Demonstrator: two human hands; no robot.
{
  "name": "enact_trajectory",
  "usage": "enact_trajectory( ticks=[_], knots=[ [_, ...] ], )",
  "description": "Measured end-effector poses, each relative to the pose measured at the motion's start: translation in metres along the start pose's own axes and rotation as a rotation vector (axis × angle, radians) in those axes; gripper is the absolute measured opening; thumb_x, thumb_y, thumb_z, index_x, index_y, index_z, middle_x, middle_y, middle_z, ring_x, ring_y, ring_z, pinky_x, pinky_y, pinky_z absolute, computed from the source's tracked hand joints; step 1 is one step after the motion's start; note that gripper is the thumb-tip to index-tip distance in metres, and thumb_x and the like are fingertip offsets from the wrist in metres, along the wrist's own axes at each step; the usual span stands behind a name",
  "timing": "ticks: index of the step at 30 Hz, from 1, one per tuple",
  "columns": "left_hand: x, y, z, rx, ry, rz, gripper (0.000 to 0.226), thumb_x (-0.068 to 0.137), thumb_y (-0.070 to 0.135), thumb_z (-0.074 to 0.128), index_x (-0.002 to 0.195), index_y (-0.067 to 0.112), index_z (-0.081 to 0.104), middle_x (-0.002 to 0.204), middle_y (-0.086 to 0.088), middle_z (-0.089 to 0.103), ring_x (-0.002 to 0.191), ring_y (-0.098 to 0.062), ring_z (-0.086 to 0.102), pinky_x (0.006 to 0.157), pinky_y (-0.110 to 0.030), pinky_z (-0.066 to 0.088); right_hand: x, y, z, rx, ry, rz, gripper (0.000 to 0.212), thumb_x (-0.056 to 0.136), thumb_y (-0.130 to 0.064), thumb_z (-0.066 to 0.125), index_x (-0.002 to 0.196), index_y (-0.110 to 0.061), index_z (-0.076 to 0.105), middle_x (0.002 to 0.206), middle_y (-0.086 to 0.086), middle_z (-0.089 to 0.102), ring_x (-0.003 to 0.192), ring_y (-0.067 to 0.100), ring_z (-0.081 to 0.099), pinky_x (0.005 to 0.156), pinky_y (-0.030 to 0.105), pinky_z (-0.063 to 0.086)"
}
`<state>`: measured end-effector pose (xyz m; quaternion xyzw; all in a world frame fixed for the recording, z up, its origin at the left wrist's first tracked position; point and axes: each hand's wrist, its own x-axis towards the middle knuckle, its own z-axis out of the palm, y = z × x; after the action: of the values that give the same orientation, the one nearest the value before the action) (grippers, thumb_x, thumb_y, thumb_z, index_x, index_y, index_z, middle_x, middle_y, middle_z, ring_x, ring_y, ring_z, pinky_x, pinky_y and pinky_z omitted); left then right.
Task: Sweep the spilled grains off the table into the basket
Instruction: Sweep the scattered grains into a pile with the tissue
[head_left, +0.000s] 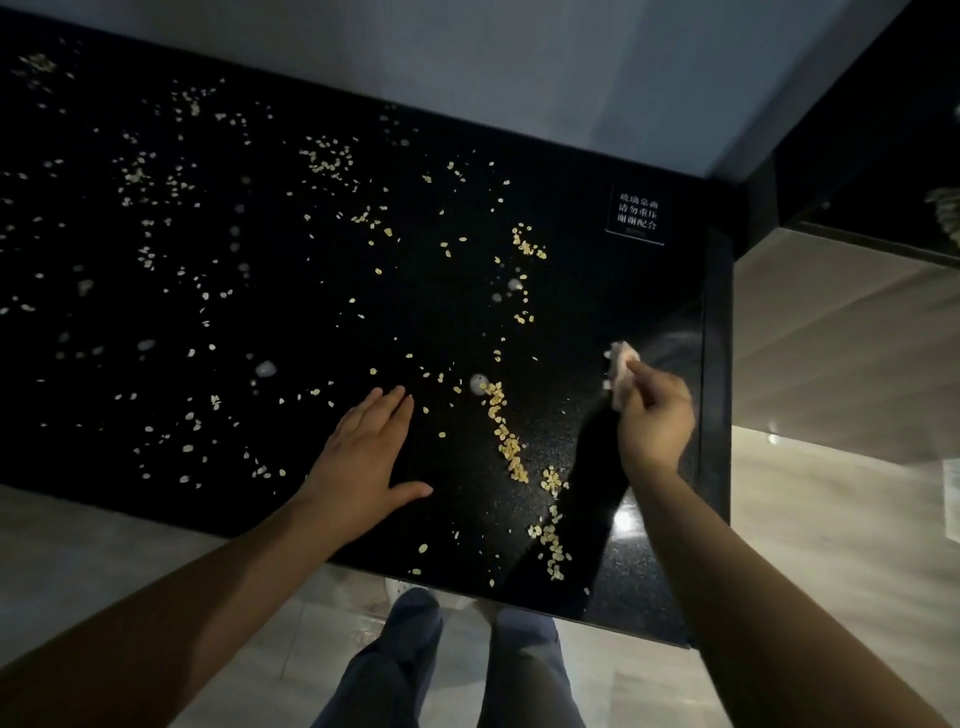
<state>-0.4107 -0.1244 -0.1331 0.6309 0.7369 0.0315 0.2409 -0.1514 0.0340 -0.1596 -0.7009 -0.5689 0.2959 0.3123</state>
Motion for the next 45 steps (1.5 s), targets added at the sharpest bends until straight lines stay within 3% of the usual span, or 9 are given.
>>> enact_trajectory(
  ticks=[8, 14, 18, 23, 27, 30, 35, 40, 45],
  knots=[
    [-0.004, -0.005, 0.001, 0.033, -0.075, 0.014, 0.107, 0.075, 0.061, 0.065, 0.152, 0.016, 0.005, 0.159, 0.003, -0.009, 0.145, -0.015, -0.012, 0.12, -0.035, 0.003, -0.066, -0.047, 0.057, 0.037, -0.411, -0.279, 0.023, 0.088, -0.012, 0.063, 0.107, -0.02, 0.073, 0.099, -0.01, 0.059, 0.099, 0.013, 0.055, 0.087, 0.025, 0.045],
    [-0.004, -0.004, 0.0, 0.045, -0.097, 0.009, 0.109, 0.075, 0.06, 0.066, 0.152, 0.017, 0.002, 0.159, 0.003, -0.012, 0.145, -0.015, -0.015, 0.118, -0.033, -0.001, -0.073, -0.028, -0.001, 0.118, -0.153, -0.178, 0.025, 0.087, -0.007, 0.065, 0.108, -0.019, 0.072, 0.097, -0.01, 0.062, 0.091, 0.008, 0.059, 0.08, 0.023, 0.049],
    [-0.004, -0.004, 0.0, 0.054, -0.107, 0.0, 0.108, 0.076, 0.059, 0.065, 0.152, 0.017, 0.0, 0.159, 0.003, -0.014, 0.145, -0.015, -0.016, 0.119, -0.035, -0.001, -0.083, 0.003, -0.034, 0.048, 0.046, -0.017, 0.025, 0.085, -0.001, 0.066, 0.107, -0.012, 0.072, 0.095, 0.004, 0.062, 0.086, 0.016, 0.059, 0.072, 0.001, 0.037],
    [-0.003, -0.007, 0.002, 0.049, -0.116, 0.007, 0.107, 0.077, 0.058, 0.065, 0.151, 0.016, -0.001, 0.158, 0.002, -0.015, 0.145, -0.016, -0.017, 0.12, -0.038, 0.001, -0.109, 0.018, -0.023, 0.022, 0.015, 0.039, 0.024, 0.088, -0.003, 0.064, 0.109, -0.011, 0.072, 0.101, 0.003, 0.062, 0.093, 0.018, 0.06, 0.074, -0.001, 0.036],
    [-0.002, -0.008, 0.003, 0.064, -0.112, 0.008, 0.107, 0.077, 0.058, 0.064, 0.151, 0.016, 0.0, 0.159, 0.001, -0.015, 0.145, -0.017, -0.016, 0.12, -0.038, 0.0, -0.129, -0.003, 0.01, 0.052, -0.129, -0.025, 0.023, 0.088, -0.006, 0.064, 0.106, -0.018, 0.072, 0.1, -0.006, 0.061, 0.096, 0.011, 0.057, 0.084, 0.018, 0.046],
    [-0.001, -0.006, 0.002, 0.077, -0.12, 0.004, 0.108, 0.077, 0.058, 0.065, 0.151, 0.015, 0.0, 0.159, 0.0, -0.014, 0.145, -0.018, -0.015, 0.12, -0.039, 0.0, -0.134, -0.023, 0.025, 0.05, -0.246, -0.132, 0.026, 0.084, -0.002, 0.066, 0.101, -0.02, 0.074, 0.095, -0.014, 0.06, 0.093, 0.007, 0.058, 0.083, 0.018, 0.044],
    [-0.002, -0.004, 0.0, 0.079, -0.125, -0.01, 0.107, 0.077, 0.057, 0.066, 0.151, 0.015, 0.001, 0.159, 0.0, -0.013, 0.145, -0.018, -0.014, 0.12, -0.038, 0.001, -0.137, -0.025, -0.01, 0.146, -0.14, -0.088, 0.024, 0.087, -0.005, 0.065, 0.104, -0.02, 0.073, 0.095, -0.008, 0.064, 0.089, 0.007, 0.061, 0.079, 0.027, 0.051],
    [-0.011, 0.008, -0.003, 0.051, -0.114, -0.019, 0.098, 0.081, 0.047, 0.067, 0.151, 0.014, 0.007, 0.16, -0.002, -0.006, 0.146, -0.018, -0.007, 0.12, -0.038, 0.005, -0.156, 0.007, -0.068, 0.03, 0.036, -0.042, 0.029, 0.086, 0.0, 0.065, 0.108, -0.016, 0.071, 0.085, -0.018, 0.059, 0.082, 0.004, 0.057, 0.071, 0.003, 0.038],
    [-0.049, 0.021, 0.01, 0.015, -0.076, 0.016, 0.083, 0.089, 0.044, 0.058, 0.151, 0.014, 0.012, 0.159, -0.001, 0.006, 0.147, -0.017, 0.0, 0.12, -0.037, 0.007, -0.183, 0.056, -0.078, -0.04, 0.06, 0.08, 0.03, 0.085, 0.0, 0.064, 0.112, -0.01, 0.07, 0.097, 0.004, 0.063, 0.09, 0.021, 0.059, 0.078, 0.023, 0.04]
  ],
)
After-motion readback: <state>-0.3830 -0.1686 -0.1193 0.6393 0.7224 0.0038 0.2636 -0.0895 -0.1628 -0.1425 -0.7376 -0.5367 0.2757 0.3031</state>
